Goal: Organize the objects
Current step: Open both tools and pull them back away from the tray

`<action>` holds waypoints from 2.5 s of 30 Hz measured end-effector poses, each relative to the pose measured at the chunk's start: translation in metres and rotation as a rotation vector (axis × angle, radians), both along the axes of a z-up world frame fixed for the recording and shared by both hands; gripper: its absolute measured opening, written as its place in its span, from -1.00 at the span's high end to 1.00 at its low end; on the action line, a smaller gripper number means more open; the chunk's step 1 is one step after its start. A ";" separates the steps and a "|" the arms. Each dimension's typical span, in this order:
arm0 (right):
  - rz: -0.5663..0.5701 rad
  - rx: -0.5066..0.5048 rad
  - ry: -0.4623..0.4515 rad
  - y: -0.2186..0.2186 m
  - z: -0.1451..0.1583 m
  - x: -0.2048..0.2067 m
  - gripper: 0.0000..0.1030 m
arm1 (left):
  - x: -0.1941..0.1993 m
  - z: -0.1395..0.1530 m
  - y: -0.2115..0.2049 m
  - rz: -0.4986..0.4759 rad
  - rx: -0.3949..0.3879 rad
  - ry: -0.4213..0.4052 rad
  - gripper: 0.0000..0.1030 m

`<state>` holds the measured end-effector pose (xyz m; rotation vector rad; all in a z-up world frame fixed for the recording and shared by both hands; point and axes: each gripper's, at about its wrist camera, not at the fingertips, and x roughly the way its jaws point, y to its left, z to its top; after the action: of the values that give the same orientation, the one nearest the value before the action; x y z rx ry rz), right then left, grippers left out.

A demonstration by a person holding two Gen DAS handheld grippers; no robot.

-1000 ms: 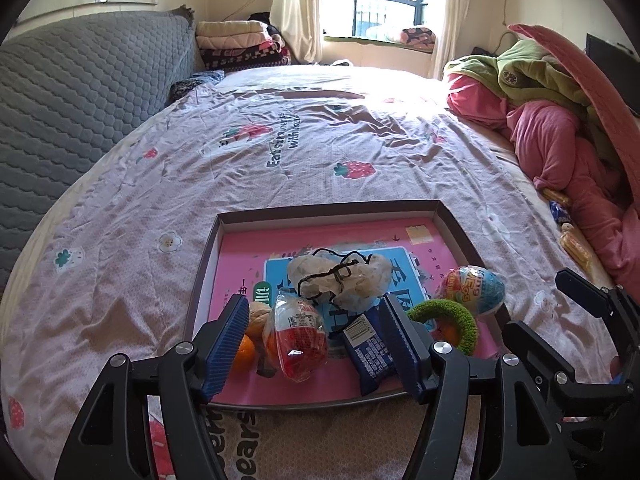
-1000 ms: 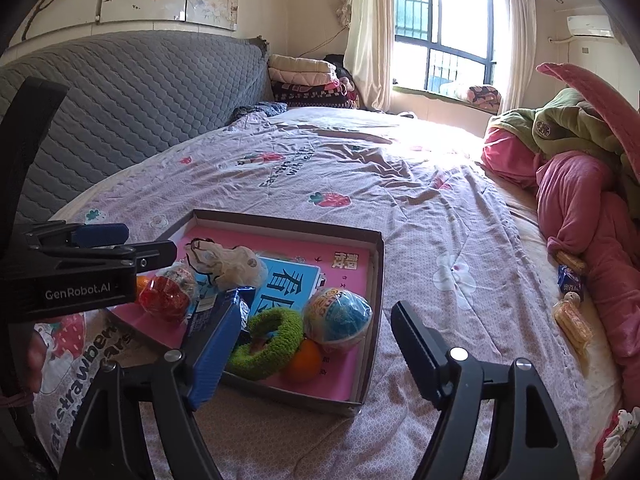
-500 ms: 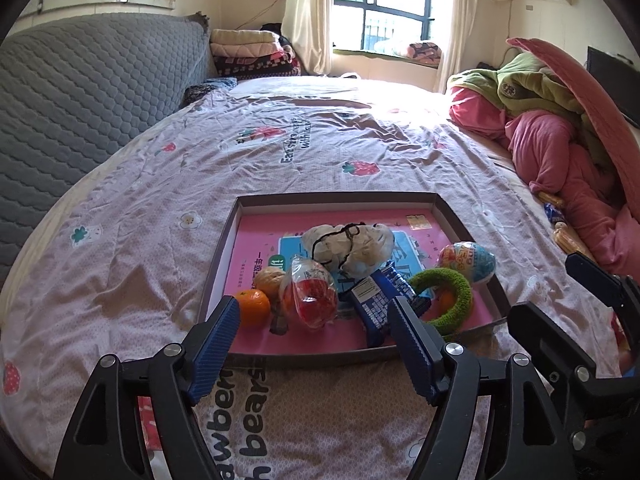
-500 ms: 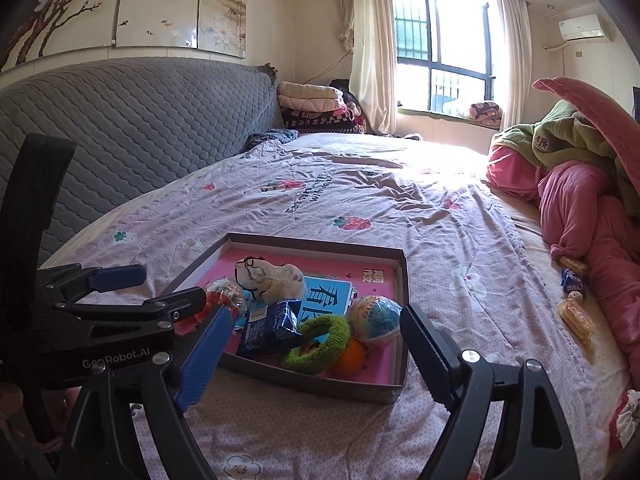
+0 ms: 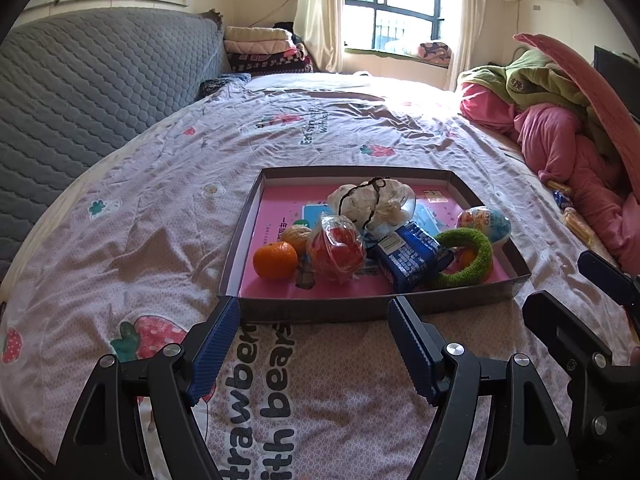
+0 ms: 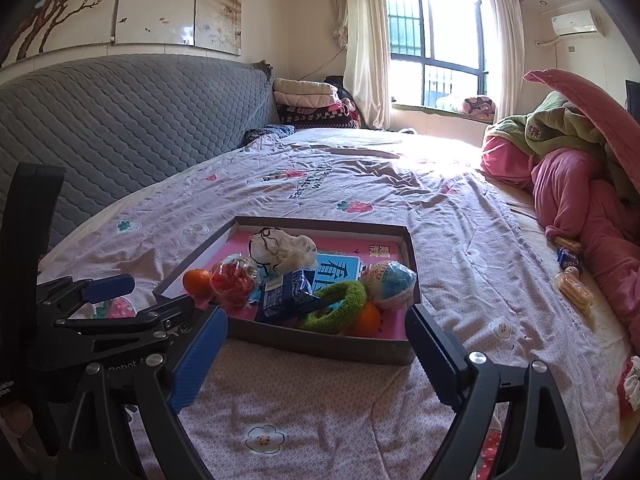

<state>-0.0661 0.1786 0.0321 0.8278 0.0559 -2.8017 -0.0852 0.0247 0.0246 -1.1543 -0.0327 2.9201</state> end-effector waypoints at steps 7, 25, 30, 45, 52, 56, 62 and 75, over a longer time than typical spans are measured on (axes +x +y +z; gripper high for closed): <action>-0.031 0.006 -0.035 -0.004 -0.018 0.007 -0.75 | 0.009 -0.011 -0.002 0.002 0.009 0.007 -0.50; -0.075 0.030 -0.092 -0.008 -0.053 0.009 -0.76 | 0.017 -0.029 -0.007 0.004 0.004 0.022 -0.51; -0.072 0.041 -0.105 -0.011 -0.059 0.008 -0.76 | 0.017 -0.036 -0.006 0.004 -0.014 0.015 -0.50; -0.109 0.017 -0.133 -0.003 -0.072 0.004 -0.76 | 0.015 -0.051 -0.014 0.014 0.008 -0.005 -0.51; -0.113 0.029 -0.143 -0.004 -0.077 0.003 -0.76 | 0.013 -0.056 -0.017 0.023 0.015 -0.014 -0.51; -0.109 0.030 -0.145 -0.005 -0.078 0.002 -0.76 | 0.013 -0.057 -0.018 0.023 0.015 -0.016 -0.51; -0.103 0.032 -0.155 -0.006 -0.080 0.002 -0.76 | 0.012 -0.060 -0.016 0.024 0.009 -0.026 -0.50; -0.109 0.031 -0.159 -0.006 -0.082 0.003 -0.76 | 0.011 -0.061 -0.015 0.021 0.006 -0.025 -0.51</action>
<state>-0.0629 0.1729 -0.0498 1.0899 0.0292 -2.8303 -0.0741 0.0097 -0.0359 -1.1963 -0.0540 2.9217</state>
